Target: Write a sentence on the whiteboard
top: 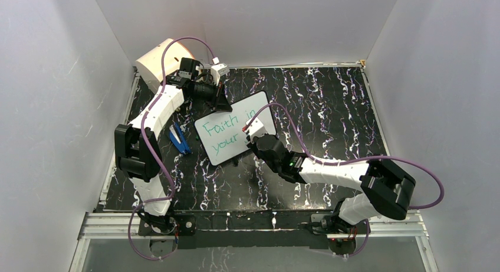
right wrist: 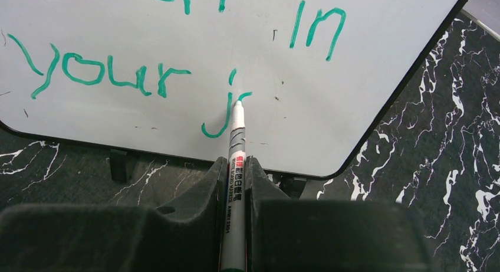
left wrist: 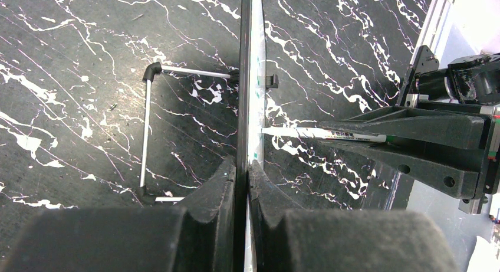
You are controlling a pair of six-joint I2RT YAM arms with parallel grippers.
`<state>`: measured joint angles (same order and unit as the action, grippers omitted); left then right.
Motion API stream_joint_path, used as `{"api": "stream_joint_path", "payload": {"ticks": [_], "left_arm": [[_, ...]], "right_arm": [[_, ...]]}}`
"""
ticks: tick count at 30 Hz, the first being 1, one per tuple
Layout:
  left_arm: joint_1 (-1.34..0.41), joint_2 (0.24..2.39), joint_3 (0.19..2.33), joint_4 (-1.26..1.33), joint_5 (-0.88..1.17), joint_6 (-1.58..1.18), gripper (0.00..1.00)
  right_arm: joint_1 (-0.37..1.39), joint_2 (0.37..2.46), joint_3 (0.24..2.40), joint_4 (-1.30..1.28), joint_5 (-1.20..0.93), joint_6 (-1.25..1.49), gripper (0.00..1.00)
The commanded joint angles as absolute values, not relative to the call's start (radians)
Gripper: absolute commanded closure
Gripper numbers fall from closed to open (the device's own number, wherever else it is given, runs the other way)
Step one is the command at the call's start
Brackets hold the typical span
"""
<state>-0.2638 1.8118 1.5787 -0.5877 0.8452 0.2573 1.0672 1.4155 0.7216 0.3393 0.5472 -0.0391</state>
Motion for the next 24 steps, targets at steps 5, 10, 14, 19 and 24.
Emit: {"api": "stream_joint_path", "payload": {"ticks": [5, 10, 14, 19, 24], "left_arm": [[-0.274, 1.828, 1.548, -0.644, 0.748, 0.277, 1.00], [-0.275, 1.828, 1.549, -0.644, 0.747, 0.276, 1.00], [-0.273, 1.828, 1.549, -0.644, 0.751, 0.276, 1.00], [-0.274, 1.832, 1.549, -0.644, 0.750, 0.276, 1.00], [-0.274, 1.832, 1.549, -0.644, 0.752, 0.276, 1.00]], "right_arm": [[1.063, 1.425, 0.709, 0.323, 0.556, -0.023, 1.00], [1.062, 1.435, 0.713, 0.312, 0.548, -0.020, 1.00], [1.063, 1.437, 0.712, 0.309, 0.547, -0.015, 1.00], [1.063, 1.436, 0.705, 0.314, 0.568, -0.013, 1.00], [1.062, 1.423, 0.698, 0.334, 0.604, -0.016, 1.00]]}}
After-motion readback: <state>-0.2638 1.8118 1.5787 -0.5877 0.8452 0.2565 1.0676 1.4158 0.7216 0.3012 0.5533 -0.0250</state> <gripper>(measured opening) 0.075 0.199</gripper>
